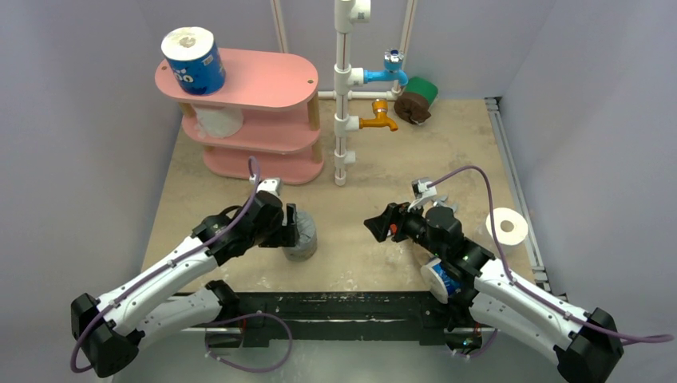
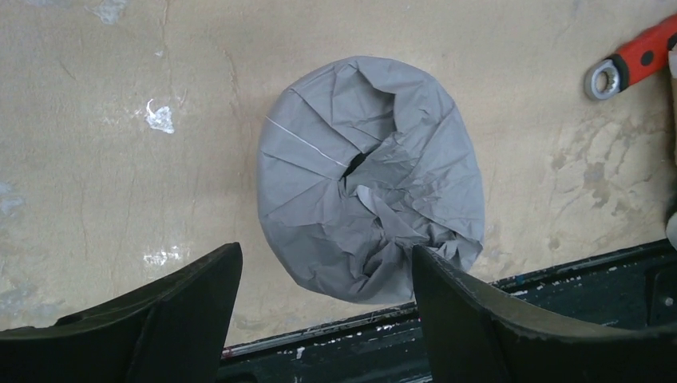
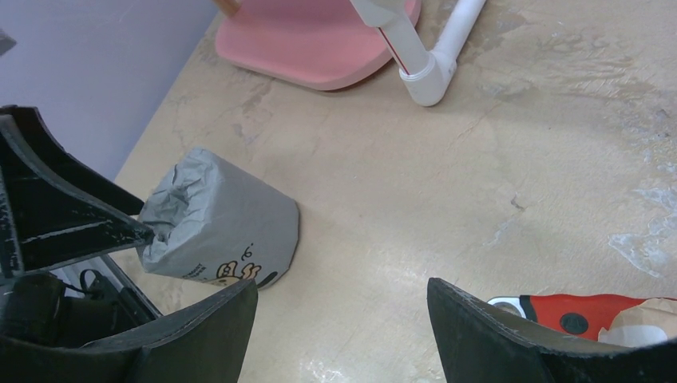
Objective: Place and organize the paper towels onto the shelf
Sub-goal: Pick up the paper towel from the center of the board, then place the paper towel on the shelf.
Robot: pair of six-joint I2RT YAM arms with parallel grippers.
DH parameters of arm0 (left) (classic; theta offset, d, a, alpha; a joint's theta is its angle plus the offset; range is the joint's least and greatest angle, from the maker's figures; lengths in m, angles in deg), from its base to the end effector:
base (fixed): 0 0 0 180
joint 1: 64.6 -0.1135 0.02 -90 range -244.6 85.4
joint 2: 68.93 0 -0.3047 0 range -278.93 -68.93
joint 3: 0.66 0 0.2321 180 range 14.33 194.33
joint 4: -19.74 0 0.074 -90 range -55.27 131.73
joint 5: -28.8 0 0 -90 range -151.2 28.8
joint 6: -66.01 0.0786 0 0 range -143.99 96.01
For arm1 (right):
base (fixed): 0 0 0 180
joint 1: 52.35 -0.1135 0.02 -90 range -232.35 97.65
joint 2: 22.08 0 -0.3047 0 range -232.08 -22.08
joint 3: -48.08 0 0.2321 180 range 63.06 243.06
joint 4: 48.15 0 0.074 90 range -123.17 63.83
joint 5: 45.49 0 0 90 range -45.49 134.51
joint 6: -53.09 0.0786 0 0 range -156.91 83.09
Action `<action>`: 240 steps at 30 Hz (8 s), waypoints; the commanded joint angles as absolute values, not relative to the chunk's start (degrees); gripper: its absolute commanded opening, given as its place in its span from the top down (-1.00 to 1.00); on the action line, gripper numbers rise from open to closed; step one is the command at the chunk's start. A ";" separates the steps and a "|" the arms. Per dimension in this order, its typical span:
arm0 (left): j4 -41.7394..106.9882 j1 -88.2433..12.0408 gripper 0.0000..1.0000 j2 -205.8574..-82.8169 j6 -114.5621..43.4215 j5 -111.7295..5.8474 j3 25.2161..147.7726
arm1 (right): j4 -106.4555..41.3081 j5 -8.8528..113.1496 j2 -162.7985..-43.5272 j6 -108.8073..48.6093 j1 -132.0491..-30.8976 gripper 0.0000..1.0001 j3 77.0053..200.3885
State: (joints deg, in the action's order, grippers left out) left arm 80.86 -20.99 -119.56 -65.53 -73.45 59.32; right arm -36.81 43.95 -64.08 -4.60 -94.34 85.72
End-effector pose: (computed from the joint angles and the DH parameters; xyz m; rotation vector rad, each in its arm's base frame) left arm 0.1194 -0.0907 0.2683 -0.0475 2.4852 -0.3861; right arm 0.1283 0.1144 0.2584 -0.1566 1.9351 0.8807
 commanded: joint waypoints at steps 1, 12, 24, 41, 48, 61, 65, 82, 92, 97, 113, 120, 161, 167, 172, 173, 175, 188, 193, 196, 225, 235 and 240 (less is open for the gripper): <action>76.74 -21.97 -0.52 -121.75 -67.69 -75.81 57.66 | -38.44 43.72 -64.05 -4.72 -94.50 -0.57 85.38; 75.10 -22.49 -0.41 -127.42 -68.24 -75.81 56.36 | -37.78 43.13 -63.52 -4.74 -94.45 -0.57 85.10; 79.65 -22.58 -0.54 -117.54 -66.40 -79.16 62.17 | -38.18 43.28 -64.11 -4.66 -94.45 -0.57 85.25; 72.44 -25.75 -0.42 -129.26 -66.71 -77.20 58.50 | -37.67 43.45 -63.30 -4.64 -94.47 -0.57 84.95; 70.91 -25.84 -0.25 -130.87 -66.95 -76.13 56.95 | -37.88 43.45 -63.09 -4.57 -94.46 -0.57 84.72; 68.67 -25.84 0.16 -132.65 -67.33 -74.74 55.22 | -37.90 43.44 -63.08 -4.48 -94.50 -0.57 84.40; 68.66 -25.80 0.24 -132.86 -67.20 -74.69 55.03 | -38.26 43.52 -63.34 -4.53 -94.47 -0.57 84.33; 79.11 -26.59 0.72 -123.61 -68.36 -84.36 62.82 | -38.59 44.04 -63.12 -4.41 -94.46 -0.57 84.42; 92.41 -39.03 1.00 -127.67 -90.26 -86.91 70.94 | -38.63 44.33 -62.01 -4.24 -94.45 -0.57 84.25; 97.29 -42.60 1.00 -128.10 -106.88 -88.83 72.09 | -38.41 44.29 -60.93 -4.15 -94.50 -0.57 83.91; 91.57 -46.34 1.00 -135.54 -129.37 -93.00 71.97 | -38.88 46.35 -60.73 -3.78 -94.45 -0.57 83.37; 91.32 -46.93 1.00 -141.95 -127.38 -94.93 77.02 | -39.12 46.66 -60.61 -3.63 -94.51 -0.57 83.04; 81.29 -46.93 0.90 -158.84 -123.60 -95.49 87.13 | -40.17 47.76 -62.91 -3.52 -94.45 -0.57 82.96; 80.39 -46.93 0.83 -160.39 -123.07 -94.57 87.20 | -40.15 47.85 -62.98 -3.55 -94.45 -0.57 82.93; 78.79 -46.93 0.69 -160.79 -122.06 -93.70 87.19 | -40.21 47.94 -63.13 -3.53 -94.45 -0.57 82.93; 78.58 -46.93 0.65 -160.73 -121.83 -93.72 87.19 | -40.20 47.94 -63.14 -3.53 -94.50 -0.57 82.93; 77.83 -46.93 0.54 -160.42 -121.13 -93.49 86.97 | -40.29 47.94 -63.30 -3.56 -94.45 -0.57 82.93; 74.62 -46.93 0.00 -157.83 -117.66 -90.41 84.85 | -40.73 48.44 -63.74 -3.52 -94.45 -0.57 82.84; 74.25 -46.93 -0.10 -156.61 -117.30 -89.99 83.86 | -40.83 48.55 -63.72 -3.57 -94.49 -0.57 82.84; 73.84 -46.93 -0.14 -155.83 -116.76 -89.62 83.01 | -40.94 48.64 -63.81 -3.60 -94.46 -0.57 82.84; 65.71 -47.81 -0.49 -148.21 -107.38 -85.47 74.18 | -40.91 49.17 -63.42 -4.16 -94.45 -0.57 82.67; 63.25 -47.86 -0.52 -146.29 -104.15 -84.36 72.25 | -40.81 49.25 -63.21 -4.24 -94.51 -0.57 82.66; 64.29 -47.83 -0.53 -144.63 -101.79 -85.50 72.38 | -40.91 49.34 -63.32 -4.22 -94.46 -0.57 82.66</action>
State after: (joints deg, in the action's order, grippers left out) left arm 65.25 -47.34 -147.67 -104.98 -84.56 72.52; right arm -38.40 48.58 -63.71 -3.92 -94.34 83.16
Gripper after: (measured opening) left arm 0.761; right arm 0.786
